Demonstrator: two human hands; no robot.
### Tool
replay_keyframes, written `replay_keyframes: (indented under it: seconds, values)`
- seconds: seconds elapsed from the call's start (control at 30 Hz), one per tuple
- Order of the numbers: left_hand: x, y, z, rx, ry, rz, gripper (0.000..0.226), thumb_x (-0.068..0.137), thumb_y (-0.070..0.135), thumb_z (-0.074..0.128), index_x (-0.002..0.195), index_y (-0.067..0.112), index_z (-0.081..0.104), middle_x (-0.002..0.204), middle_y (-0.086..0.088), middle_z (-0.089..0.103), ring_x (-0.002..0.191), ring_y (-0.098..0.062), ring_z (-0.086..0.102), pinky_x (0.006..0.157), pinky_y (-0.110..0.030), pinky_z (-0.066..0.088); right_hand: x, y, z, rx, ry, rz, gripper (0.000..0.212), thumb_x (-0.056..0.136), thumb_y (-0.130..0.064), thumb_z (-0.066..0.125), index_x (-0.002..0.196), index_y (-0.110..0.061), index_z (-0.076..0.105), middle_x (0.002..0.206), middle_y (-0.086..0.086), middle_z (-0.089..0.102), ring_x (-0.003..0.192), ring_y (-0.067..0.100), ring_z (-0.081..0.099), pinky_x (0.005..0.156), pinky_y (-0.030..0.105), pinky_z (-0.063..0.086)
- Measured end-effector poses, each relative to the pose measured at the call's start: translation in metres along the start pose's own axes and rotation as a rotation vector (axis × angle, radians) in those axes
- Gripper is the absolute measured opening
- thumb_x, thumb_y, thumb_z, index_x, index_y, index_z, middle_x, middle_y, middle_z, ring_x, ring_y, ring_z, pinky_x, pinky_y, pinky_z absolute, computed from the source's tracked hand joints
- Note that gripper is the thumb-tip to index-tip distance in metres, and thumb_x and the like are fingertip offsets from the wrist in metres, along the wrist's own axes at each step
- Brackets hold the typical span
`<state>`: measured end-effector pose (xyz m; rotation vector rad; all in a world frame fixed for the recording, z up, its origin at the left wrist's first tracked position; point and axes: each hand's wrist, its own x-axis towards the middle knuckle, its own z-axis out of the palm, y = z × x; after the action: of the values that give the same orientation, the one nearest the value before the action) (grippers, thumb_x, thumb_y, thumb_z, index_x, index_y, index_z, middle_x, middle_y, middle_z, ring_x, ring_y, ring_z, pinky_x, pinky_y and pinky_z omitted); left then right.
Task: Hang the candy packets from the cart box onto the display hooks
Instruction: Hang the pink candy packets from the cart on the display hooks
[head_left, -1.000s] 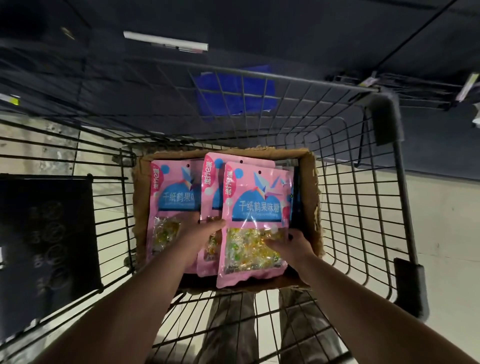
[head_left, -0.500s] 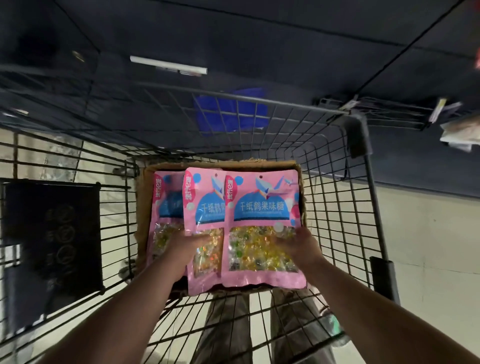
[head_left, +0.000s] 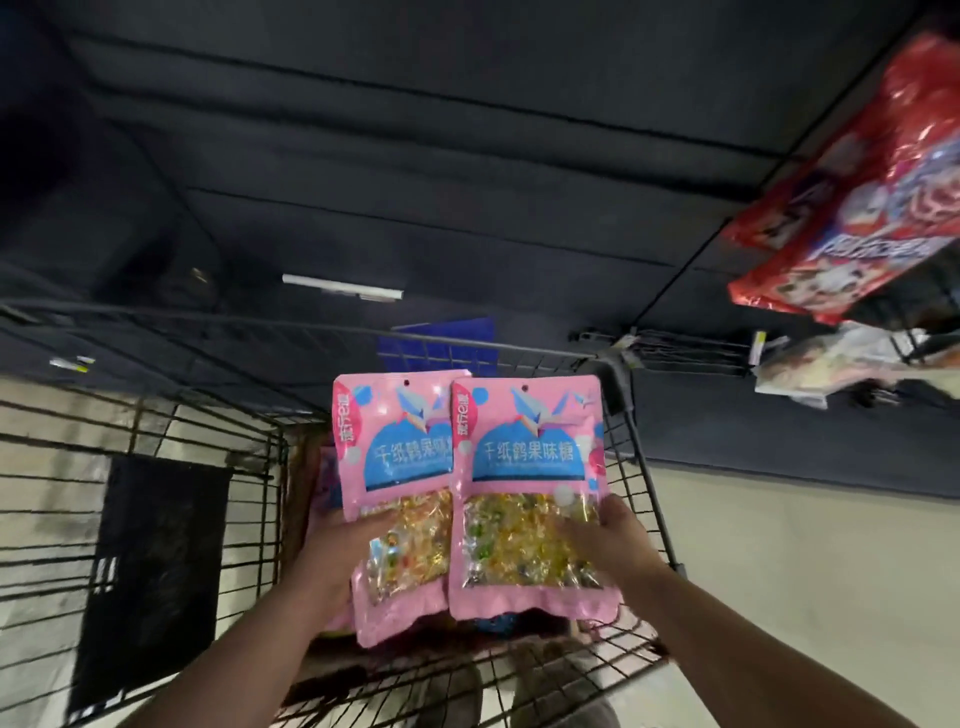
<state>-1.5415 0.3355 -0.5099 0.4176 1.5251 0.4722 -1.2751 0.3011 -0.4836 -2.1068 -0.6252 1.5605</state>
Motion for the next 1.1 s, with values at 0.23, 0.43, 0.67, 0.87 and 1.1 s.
replay_keyframes:
  seconds: [0.23,0.43,0.67,0.87,1.1]
  values:
    - [-0.024,0.037,0.042,0.097,-0.097,0.135,0.020,0.081,0.018,0.075,0.099,0.011,0.073,0.091,-0.012,0.077,0.087,-0.032,0.073,0.085,-0.048,0.056,-0.039,-0.009,-0.049,0.129,0.141,-0.112,0.024,0.083,-0.010,0.071,0.096,-0.016,0.052,0.097,0.007,0.068,0.085,0.028,0.068,0.073,0.044,0.057]
    - [-0.052,0.059,0.100,0.119,-0.270,0.255,0.028,0.082,0.009,0.073,0.109,0.008,0.069,0.104,-0.013,0.073,0.101,-0.031,0.068,0.097,-0.047,0.050,-0.078,0.007,-0.101,0.311,0.261,-0.169,0.026,0.085,-0.008,0.069,0.105,-0.011,0.054,0.100,0.010,0.068,0.089,0.029,0.069,0.074,0.044,0.058]
    - [-0.100,0.054,0.195,0.194,-0.426,0.341,0.014,0.086,-0.006,0.061,0.095,0.003,0.068,0.068,-0.008,0.074,0.056,-0.020,0.070,0.054,-0.028,0.058,-0.128,0.053,-0.176,0.491,0.440,-0.241,0.022,0.088,-0.010,0.066,0.106,-0.011,0.053,0.097,0.007,0.066,0.086,0.026,0.066,0.065,0.035,0.055]
    - [-0.157,0.006,0.296,0.318,-0.556,0.332,0.019,0.086,-0.003,0.063,0.105,-0.001,0.068,0.085,-0.018,0.074,0.068,-0.028,0.071,0.064,-0.035,0.057,-0.181,0.131,-0.258,0.600,0.624,-0.250,0.029,0.084,-0.011,0.070,0.109,-0.010,0.056,0.100,0.009,0.069,0.086,0.026,0.068,0.066,0.034,0.056]
    - [-0.237,-0.061,0.411,0.424,-0.693,0.300,0.025,0.086,0.002,0.066,0.111,-0.001,0.065,0.106,-0.028,0.070,0.101,-0.045,0.066,0.093,-0.059,0.050,-0.249,0.220,-0.361,0.673,0.761,-0.300,0.025,0.084,-0.008,0.069,0.107,-0.009,0.058,0.096,0.009,0.070,0.082,0.025,0.069,0.057,0.027,0.056]
